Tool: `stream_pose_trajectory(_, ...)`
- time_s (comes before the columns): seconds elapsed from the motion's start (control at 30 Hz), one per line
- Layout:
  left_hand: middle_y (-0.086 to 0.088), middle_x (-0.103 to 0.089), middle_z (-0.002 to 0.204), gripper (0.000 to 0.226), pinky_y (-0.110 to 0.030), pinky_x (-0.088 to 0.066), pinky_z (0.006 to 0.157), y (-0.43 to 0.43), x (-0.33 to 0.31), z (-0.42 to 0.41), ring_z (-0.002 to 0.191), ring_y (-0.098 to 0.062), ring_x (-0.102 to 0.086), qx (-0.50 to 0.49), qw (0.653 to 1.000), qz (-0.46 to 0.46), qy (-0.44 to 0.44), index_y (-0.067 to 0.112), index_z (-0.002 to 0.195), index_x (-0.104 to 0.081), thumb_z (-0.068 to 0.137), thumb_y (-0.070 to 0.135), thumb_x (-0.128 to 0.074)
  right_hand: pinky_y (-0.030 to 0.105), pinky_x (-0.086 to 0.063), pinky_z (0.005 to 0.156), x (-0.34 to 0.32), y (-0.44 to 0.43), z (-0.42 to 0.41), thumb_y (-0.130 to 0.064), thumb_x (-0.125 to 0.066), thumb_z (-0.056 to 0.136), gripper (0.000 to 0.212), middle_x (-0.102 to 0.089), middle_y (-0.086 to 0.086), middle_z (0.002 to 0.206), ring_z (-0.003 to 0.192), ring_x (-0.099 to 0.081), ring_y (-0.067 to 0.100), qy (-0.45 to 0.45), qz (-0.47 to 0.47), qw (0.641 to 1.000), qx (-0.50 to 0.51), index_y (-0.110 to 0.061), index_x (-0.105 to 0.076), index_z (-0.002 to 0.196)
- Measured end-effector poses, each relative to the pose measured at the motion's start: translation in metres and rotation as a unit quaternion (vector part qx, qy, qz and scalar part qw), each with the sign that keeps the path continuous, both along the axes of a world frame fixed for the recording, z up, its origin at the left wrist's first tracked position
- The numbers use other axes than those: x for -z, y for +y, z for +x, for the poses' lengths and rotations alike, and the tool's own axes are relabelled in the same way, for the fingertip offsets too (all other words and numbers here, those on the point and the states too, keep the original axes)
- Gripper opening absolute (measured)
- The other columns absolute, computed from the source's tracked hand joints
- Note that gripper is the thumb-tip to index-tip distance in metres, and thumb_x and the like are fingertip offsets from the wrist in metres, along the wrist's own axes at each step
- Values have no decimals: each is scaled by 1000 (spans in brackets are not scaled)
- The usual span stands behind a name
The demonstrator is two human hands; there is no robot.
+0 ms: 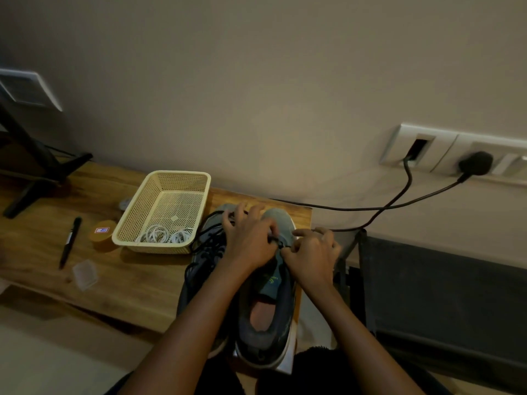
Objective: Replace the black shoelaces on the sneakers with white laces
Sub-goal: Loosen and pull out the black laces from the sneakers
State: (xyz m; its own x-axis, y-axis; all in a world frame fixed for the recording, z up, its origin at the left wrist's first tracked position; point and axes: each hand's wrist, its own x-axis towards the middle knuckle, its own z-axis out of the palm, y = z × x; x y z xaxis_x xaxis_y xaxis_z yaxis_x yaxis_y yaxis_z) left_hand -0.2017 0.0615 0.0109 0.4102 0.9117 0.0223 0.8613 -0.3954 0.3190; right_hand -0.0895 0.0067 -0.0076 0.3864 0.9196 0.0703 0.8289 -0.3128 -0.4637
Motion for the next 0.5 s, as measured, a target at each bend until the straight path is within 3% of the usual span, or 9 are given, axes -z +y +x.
stream_pose_trajectory(0.07, 0, -24, 150, 17, -55, 3, 111, -6, 6, 6, 142, -30, -1, 5, 999, -17, 48, 31, 104, -56, 87, 30, -60, 33, -16, 99, -1, -1, 1, -28, -58, 83, 19, -53, -11, 132, 131, -23, 20, 5, -3, 1000, -2, -14, -72, 85)
stream_pose_trajectory(0.2, -1, -27, 149, 16, -53, 0, 111, -9, 11, 12, 141, -30, -5, -21, 998, 11, 61, 27, 103, -62, 93, 33, -51, 33, -14, 100, -4, -3, 0, -28, -58, 84, 21, -54, -8, 130, 133, -22, 21, 5, 2, 1000, 5, -14, -71, 92)
stream_pose_trajectory(0.37, 0, -26, 150, 19, -53, 0, 112, -5, 8, 12, 141, -27, -5, -47, 998, 2, 42, 24, 107, -62, 95, 28, -47, 35, -15, 100, -2, -5, -1, -28, -57, 83, 21, -56, -9, 130, 133, -24, 22, -6, 4, 1000, 23, -13, -72, 82)
stream_pose_trajectory(0.5, 1, -37, 142, 21, -48, -9, 110, 8, 7, 0, 137, -22, -18, -142, 989, 26, -17, 21, 111, -59, 96, 26, -46, 36, -17, 100, -1, -5, -2, -28, -56, 83, 23, -56, -8, 129, 132, -25, 22, -4, 2, 1000, 23, -12, -73, 84)
